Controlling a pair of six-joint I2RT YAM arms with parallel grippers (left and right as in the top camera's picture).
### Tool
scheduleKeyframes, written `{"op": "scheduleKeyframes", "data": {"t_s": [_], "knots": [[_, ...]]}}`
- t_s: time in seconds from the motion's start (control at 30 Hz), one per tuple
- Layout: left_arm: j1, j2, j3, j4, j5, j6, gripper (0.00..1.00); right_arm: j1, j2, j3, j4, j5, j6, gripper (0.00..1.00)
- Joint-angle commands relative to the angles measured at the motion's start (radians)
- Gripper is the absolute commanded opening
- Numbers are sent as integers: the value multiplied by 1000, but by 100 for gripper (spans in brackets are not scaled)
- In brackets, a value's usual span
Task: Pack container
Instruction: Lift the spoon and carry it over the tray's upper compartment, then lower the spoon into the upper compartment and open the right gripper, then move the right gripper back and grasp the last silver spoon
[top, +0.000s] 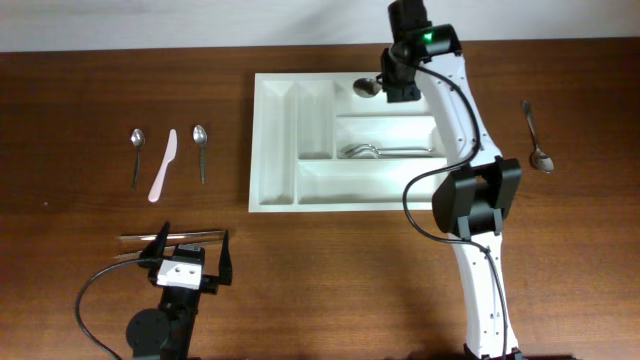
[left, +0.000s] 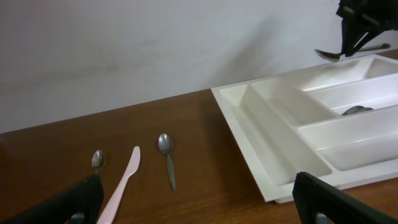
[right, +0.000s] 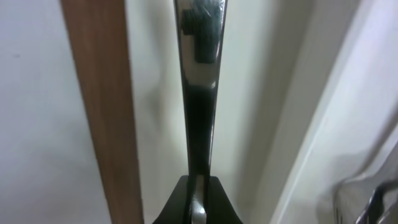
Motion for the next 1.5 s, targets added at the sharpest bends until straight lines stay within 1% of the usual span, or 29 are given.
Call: {"op": "scheduleKeyframes", "data": {"t_s": [0.0, 0.1, 0.37, 0.4, 0.43, 0.53, 0.57, 0.63, 0.73, 0.77, 0.87, 0.9, 0.93, 1.03, 1.13, 1.17, 1.33, 1.4, 1.47], "knots": [[6, -7, -5, -1, -7, 13, 99, 15, -13, -22, 7, 10, 51, 8], [6, -7, -5, -2, -7, 13, 99, 15, -13, -39, 6, 9, 50, 12], [6, -7, -5, -1, -7, 13, 99, 13, -13, -51, 8, 13, 49, 15], [6, -7, -5, -1, -7, 13, 99, 11, -13, -51, 13, 13, 44, 17], [6, -7, -5, -1, -7, 13, 99, 7, -13, -51, 31, 12, 9, 19], [6, -7, -5, -1, -7, 13, 99, -17, -14, -40, 98, -13, -151, 28], [6, -7, -5, -2, -7, 13, 99, -26, -14, -33, 107, -31, -174, 31], [6, -7, -5, -2, -7, 13, 99, -79, -16, 28, 146, -116, -294, 47], [6, -7, -5, -2, -7, 13, 99, -143, -16, 117, 158, -137, -470, 59], [6, -7, -5, -2, -7, 13, 99, -188, -16, 181, 156, -138, -633, 72], [6, -7, -5, -2, -7, 13, 99, -267, -16, 281, 131, -142, -954, 88], [6, -7, -5, -2, -7, 13, 99, -295, -16, 314, 107, -153, -1064, 90], [6, -7, -5, -2, -7, 13, 99, -325, -16, 344, 79, -169, -1167, 92], [6, -7, -5, -1, -7, 13, 99, -420, -16, 411, -32, -222, -1382, 93], [6, -7, -5, -2, -7, 13, 99, -497, -16, 420, -147, -253, -1553, 94], [6, -7, -5, -2, -7, 13, 99, -532, -14, 405, -203, -246, -1649, 93], [6, -7, -5, -2, -7, 13, 99, -613, -14, 284, -298, -233, -1837, 92], [6, -7, -5, -2, -7, 13, 99, -633, -14, 218, -305, -222, -1876, 90], [6, -7, -5, -2, -7, 13, 99, -643, -14, 148, -301, -172, -1891, 89]]}}
